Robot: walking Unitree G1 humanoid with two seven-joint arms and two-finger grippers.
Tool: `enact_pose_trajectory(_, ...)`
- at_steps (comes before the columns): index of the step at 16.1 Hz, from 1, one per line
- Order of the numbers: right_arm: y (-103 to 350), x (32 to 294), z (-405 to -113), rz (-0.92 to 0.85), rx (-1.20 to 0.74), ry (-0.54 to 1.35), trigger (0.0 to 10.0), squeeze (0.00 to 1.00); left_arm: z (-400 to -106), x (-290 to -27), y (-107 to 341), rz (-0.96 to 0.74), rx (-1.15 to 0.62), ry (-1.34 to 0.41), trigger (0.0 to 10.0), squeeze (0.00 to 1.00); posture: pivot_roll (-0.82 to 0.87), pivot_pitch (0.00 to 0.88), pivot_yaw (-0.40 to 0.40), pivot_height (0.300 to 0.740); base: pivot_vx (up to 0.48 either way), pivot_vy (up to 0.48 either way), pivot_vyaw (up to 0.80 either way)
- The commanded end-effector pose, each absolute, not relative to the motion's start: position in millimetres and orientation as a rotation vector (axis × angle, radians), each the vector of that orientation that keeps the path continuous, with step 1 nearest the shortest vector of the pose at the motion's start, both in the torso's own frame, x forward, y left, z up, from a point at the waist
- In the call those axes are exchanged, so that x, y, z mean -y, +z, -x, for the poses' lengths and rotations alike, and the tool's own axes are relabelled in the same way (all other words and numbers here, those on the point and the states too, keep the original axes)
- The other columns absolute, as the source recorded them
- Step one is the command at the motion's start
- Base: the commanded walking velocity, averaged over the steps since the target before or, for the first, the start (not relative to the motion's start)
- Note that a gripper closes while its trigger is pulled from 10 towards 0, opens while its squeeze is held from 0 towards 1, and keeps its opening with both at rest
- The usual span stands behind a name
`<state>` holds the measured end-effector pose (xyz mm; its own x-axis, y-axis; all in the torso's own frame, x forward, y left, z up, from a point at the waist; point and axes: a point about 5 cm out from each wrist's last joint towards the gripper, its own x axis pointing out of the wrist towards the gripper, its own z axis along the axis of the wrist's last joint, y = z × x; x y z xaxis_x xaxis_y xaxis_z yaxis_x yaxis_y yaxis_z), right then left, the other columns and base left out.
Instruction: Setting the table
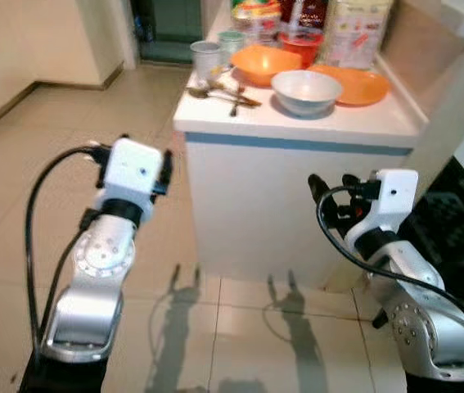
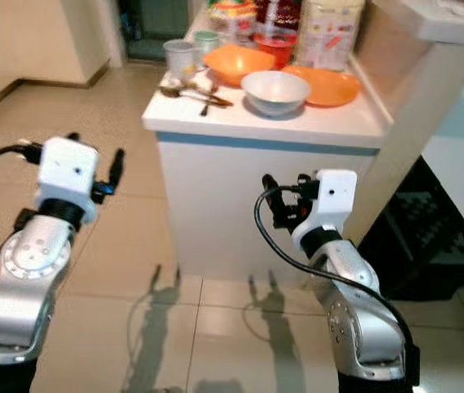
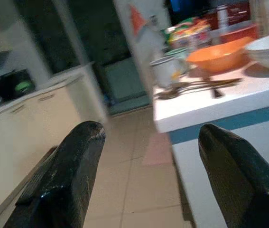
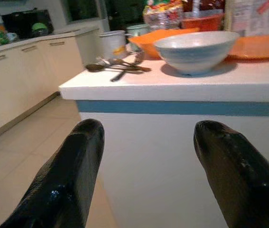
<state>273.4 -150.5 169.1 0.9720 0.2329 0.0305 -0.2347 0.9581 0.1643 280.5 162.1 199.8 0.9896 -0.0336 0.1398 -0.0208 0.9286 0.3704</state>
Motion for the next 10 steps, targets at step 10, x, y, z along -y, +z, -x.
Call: enact_pose_trajectory(10,183,155,-291,-0.163,0.028,0.187,10.0,0.0,-286,-144,206,-0.301,0.181,-0.074,10.0,0.0,-0.03,0.0,-0.012,0.74,0.127,0.0,-0.21)
